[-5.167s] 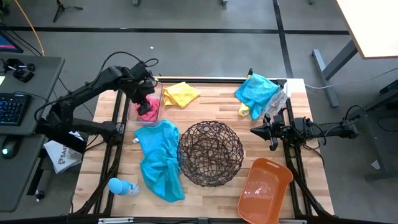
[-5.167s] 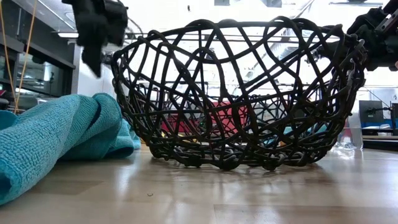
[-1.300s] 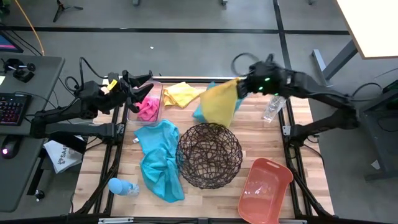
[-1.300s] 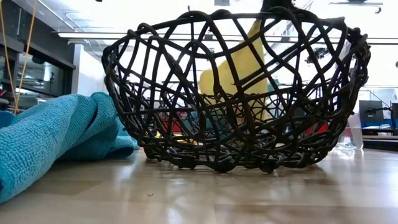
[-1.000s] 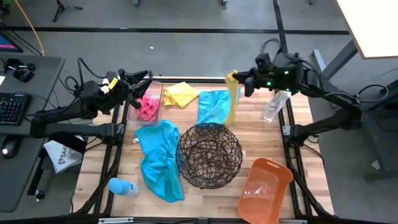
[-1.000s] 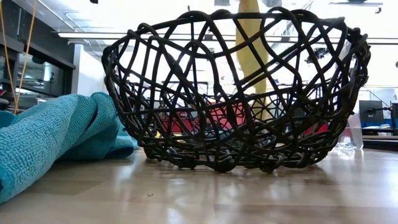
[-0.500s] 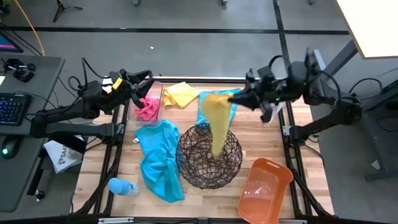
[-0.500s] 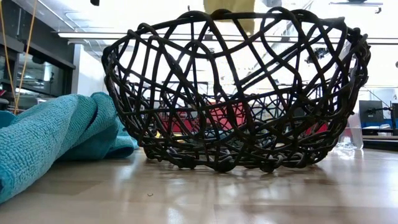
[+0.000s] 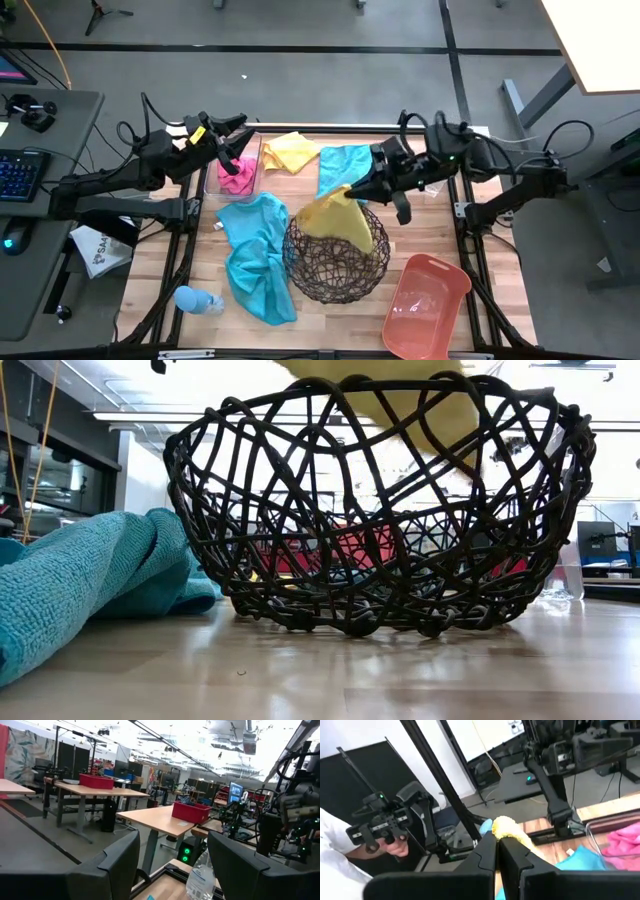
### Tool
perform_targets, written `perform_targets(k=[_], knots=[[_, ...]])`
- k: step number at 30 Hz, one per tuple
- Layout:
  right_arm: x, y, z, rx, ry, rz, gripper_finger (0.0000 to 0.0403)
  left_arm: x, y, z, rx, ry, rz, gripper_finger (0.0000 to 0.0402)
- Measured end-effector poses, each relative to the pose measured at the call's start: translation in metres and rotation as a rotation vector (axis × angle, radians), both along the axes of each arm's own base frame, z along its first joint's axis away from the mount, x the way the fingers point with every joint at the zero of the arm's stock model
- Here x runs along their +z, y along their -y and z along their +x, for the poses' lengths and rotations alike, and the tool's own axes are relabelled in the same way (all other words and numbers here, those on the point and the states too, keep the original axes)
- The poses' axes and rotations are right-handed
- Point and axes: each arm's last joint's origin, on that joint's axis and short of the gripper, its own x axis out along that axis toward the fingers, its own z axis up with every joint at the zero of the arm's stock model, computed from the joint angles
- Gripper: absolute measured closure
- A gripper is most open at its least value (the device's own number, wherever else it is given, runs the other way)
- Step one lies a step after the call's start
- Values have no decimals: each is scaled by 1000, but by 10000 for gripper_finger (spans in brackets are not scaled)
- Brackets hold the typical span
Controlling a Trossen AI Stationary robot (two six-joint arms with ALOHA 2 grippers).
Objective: Sort microfiber towel by color & place in baskets
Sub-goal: Put the right yellow towel into the black basket, then put the yellow towel into the black basket
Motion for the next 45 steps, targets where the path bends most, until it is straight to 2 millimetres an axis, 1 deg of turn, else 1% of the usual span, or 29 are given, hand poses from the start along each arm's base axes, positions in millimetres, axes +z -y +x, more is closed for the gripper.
perform_targets(k=[2, 6, 8, 12, 15, 19, 23, 26, 29, 33, 35, 39, 40, 42, 45], knots=[[-9, -5, -1, 12, -96, 26, 403, 0, 0, 0, 0, 1, 0, 179], [-34, -16, 1, -5, -315, 40, 403, 0, 0, 0, -1, 1, 0, 179], [-46, -20, 4, -10, -368, 33, 403, 0, 0, 0, -1, 1, 0, 179], [-84, -27, 11, 46, -516, 103, 403, 0, 0, 0, -1, 1, 0, 179], [-113, -29, 12, 59, -630, 142, 403, 0, 0, 0, 0, 1, 0, 179], [-135, -22, 13, -1, -703, 171, 403, 0, 0, 0, 8, 2, -1, 179], [-139, -14, 17, -28, -704, 183, 401, 1, 0, 0, 9, 8, 0, 179], [-138, -11, 21, -18, -676, 166, 379, 1, 0, 0, 8, 9, -1, 179], [-139, -12, 23, 7, -657, 130, 332, 1, 0, 0, 5, 19, -16, 179], [-139, -16, 22, 18, -649, 113, 248, 1, 0, 0, 0, 22, -21, 179], [-138, -17, 22, 53, -642, 91, 204, 1, 0, 0, -1, 23, -22, 179], [-129, -17, 22, 98, -590, 28, 132, 1, 0, 0, -3, 24, -24, 179], [-126, -16, 23, 98, -571, 5, 119, 1, 0, 0, -4, 28, -29, 179], [-119, -10, 24, 43, -533, -48, 100, 1, 0, 0, -10, 44, -52, 179], [-110, 8, 31, -132, -481, -157, 91, 2, 0, -1, -22, 86, -100, 179]])
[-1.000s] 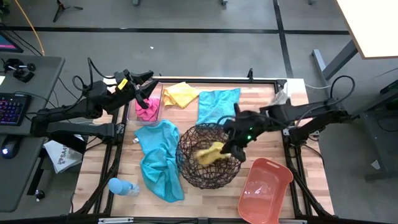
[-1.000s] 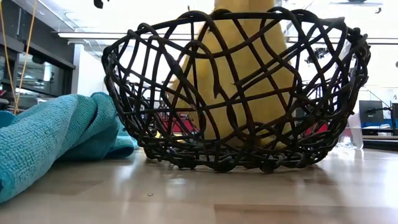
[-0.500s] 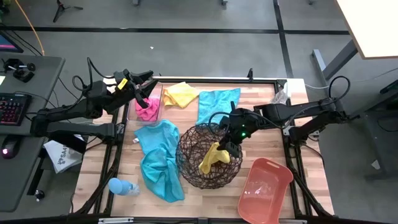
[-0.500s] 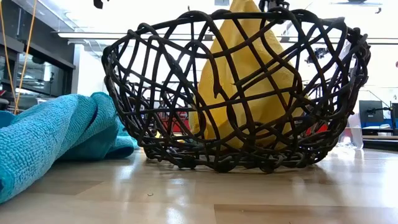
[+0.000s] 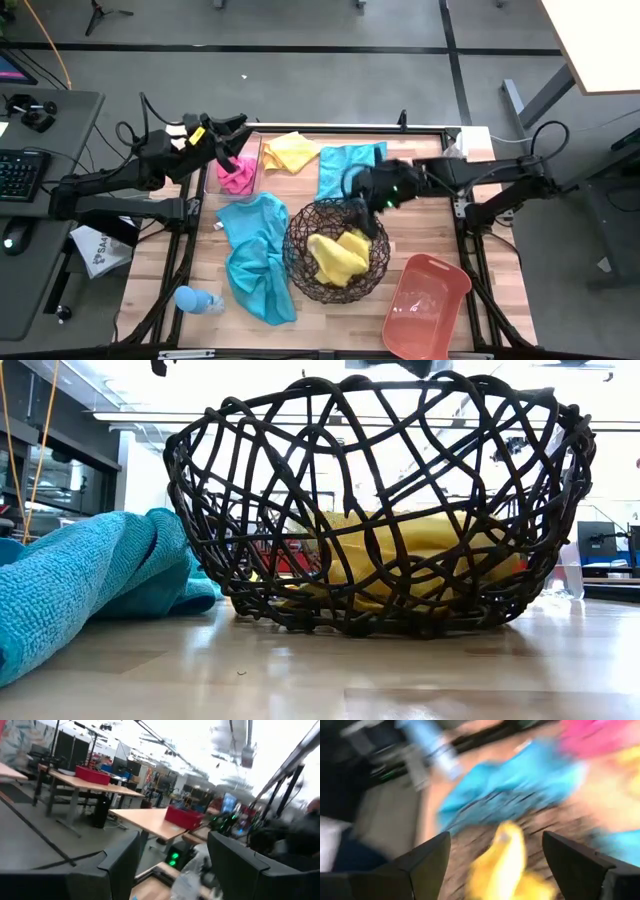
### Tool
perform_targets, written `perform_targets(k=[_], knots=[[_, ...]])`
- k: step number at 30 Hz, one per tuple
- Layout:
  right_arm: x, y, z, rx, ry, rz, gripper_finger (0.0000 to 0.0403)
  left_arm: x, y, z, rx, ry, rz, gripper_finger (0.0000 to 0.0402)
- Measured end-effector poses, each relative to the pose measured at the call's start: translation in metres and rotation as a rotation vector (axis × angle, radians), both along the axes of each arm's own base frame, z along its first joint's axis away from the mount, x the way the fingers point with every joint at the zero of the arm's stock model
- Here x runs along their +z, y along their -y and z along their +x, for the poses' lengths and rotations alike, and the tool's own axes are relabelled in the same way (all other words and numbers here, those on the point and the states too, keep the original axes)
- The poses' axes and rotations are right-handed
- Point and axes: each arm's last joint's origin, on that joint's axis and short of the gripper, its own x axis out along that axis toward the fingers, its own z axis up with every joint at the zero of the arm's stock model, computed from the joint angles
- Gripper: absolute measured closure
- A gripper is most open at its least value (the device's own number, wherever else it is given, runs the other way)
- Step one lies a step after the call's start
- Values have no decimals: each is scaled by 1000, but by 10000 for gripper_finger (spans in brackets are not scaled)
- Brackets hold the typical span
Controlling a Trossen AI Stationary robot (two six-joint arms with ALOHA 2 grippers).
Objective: Sort microfiber towel by color & place in baskets
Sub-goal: Put the yellow towel into the black basket
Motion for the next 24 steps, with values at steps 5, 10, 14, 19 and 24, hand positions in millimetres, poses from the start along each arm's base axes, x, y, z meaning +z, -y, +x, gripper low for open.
perform_targets(k=[5, 10, 14, 19, 24], knots=[[-6, 43, 35, -161, 0, -71, 94, 14, 3, -4, -111, 190, -18, 179], [-25, 88, 83, -274, -23, -61, 103, 31, 8, -11, -226, 354, 65, 179], [-45, 125, 119, -349, -54, -51, 108, 36, 10, -19, -259, 408, 97, 179], [-67, 169, 154, -416, -61, -64, 115, 37, 11, -23, -256, 411, 97, 179], [-94, 204, 172, -594, -132, -30, 122, 36, 11, -22, -256, 397, 93, 179]])
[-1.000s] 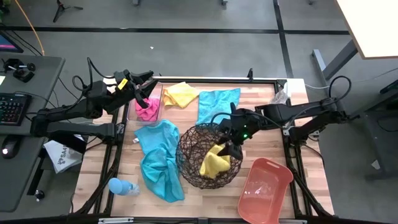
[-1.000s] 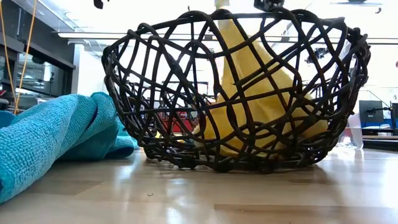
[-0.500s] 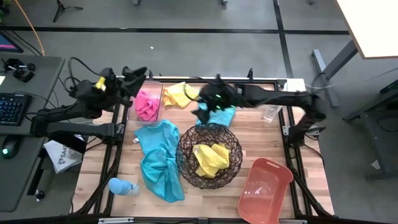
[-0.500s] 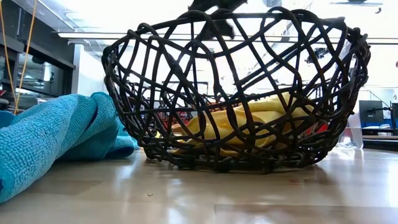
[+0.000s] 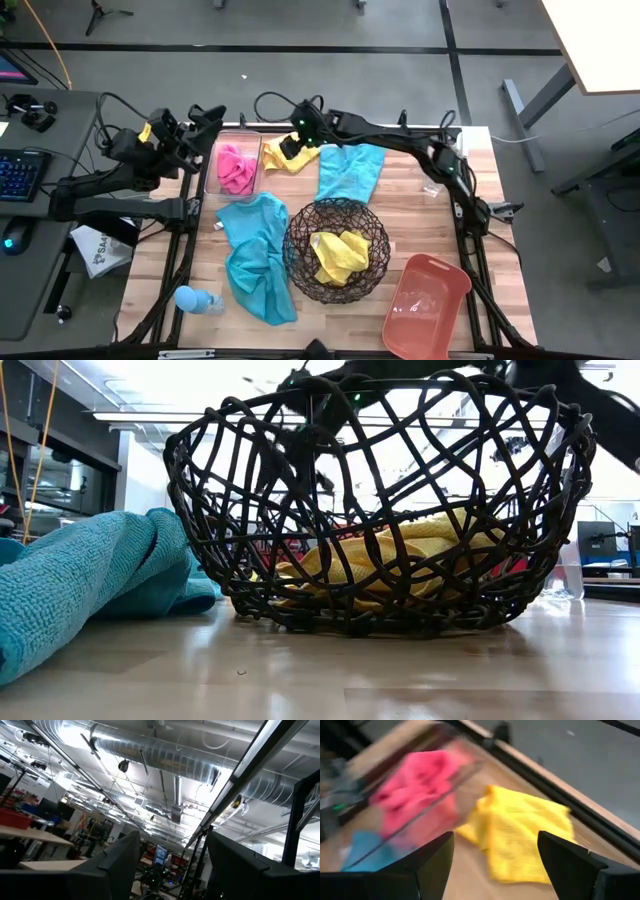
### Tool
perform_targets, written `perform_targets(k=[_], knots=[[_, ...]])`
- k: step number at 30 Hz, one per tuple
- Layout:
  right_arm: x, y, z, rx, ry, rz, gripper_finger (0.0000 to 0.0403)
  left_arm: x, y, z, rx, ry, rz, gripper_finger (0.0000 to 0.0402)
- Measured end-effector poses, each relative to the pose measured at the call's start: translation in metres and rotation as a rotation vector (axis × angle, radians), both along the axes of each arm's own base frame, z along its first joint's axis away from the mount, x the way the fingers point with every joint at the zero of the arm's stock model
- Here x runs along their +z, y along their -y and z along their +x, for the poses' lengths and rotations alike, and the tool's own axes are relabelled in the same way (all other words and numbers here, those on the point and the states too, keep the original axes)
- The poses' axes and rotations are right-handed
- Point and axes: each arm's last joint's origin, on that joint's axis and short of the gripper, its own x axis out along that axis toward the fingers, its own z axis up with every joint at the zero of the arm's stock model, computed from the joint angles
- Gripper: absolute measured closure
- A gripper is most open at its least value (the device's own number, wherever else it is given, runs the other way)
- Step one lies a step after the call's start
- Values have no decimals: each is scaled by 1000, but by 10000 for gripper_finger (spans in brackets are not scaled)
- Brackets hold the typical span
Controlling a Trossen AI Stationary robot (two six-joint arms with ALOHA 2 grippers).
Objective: Sort microfiber towel by color & place in baskets
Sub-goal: Put the yellow towel into the black basket
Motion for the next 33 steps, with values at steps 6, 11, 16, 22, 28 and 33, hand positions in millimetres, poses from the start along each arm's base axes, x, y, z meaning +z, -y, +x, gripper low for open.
perform_targets(k=[6, 11, 16, 22, 28, 33], knots=[[-42, 21, 10, -132, -113, 113, 128, -2, 0, 1, 1, -24, -4, 179], [-77, 28, 10, -229, -239, 155, 128, -3, 0, 2, 0, -32, -5, 179], [-99, 35, 3, -318, -339, 165, 128, -5, 0, 3, -1, -57, -9, 179], [-96, 38, 1, -311, -334, 156, 128, -6, -1, 4, -2, -79, -13, 179], [-89, 38, 1, -118, -330, 207, 128, -6, 1, 4, -42, -82, 13, 179], [-42, 39, -1, -114, -157, 174, 128, -7, 1, 5, -59, -97, 20, 179]])
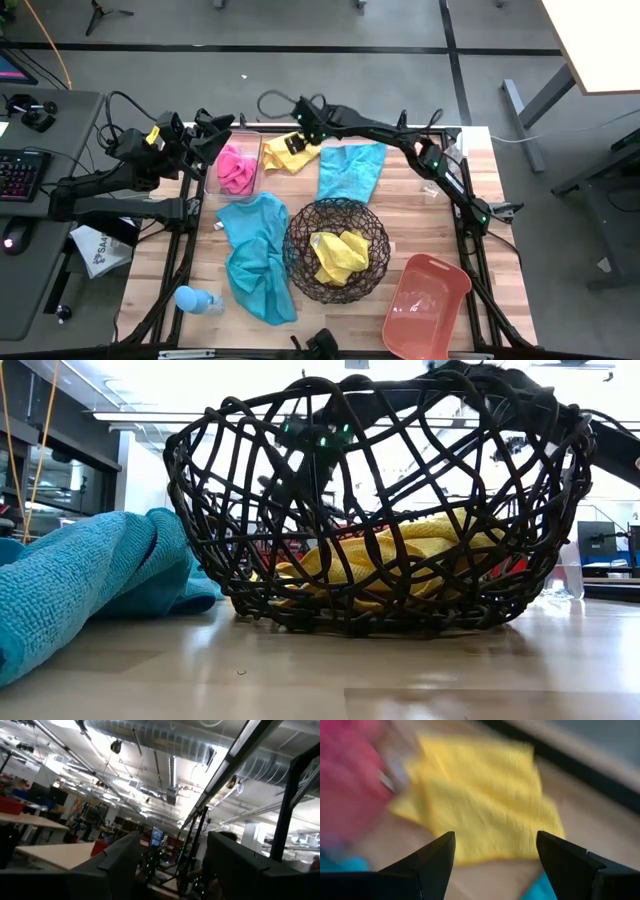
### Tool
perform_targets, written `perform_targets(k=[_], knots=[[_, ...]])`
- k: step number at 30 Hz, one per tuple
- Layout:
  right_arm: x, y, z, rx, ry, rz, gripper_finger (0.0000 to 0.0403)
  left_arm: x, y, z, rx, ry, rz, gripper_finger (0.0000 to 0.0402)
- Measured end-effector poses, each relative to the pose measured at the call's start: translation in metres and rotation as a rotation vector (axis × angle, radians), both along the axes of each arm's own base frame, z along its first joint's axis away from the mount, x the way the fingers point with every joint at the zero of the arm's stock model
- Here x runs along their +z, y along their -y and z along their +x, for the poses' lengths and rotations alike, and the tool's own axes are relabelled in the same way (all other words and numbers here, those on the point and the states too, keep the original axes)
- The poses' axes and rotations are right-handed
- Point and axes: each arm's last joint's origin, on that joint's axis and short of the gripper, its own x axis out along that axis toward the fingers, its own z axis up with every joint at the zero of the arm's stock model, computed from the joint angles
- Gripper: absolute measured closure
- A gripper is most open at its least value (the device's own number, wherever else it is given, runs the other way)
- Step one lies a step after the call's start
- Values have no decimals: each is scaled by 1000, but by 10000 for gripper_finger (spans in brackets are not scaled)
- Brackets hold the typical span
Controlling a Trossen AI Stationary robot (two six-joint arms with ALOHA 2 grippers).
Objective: Sort microfiber towel by color & place in baskets
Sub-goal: Put the yellow towel into the black basket
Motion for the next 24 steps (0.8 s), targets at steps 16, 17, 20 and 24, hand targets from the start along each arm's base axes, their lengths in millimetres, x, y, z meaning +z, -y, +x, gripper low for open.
perform_targets(k=[16, 17, 20, 24], knots=[[-47, -4, 16, -160, 46, 177, 344, -49, -3, 12, 10, -488, -222, 179], [-50, -3, 16, -153, 40, 186, 372, -54, -4, 11, 25, -527, -245, 179], [-55, -2, 16, -141, 25, 197, 387, -67, -5, 9, 81, -643, -309, 179], [-56, 3, 13, -153, 20, 198, 397, -82, -6, 6, 169, -778, -373, 179]])
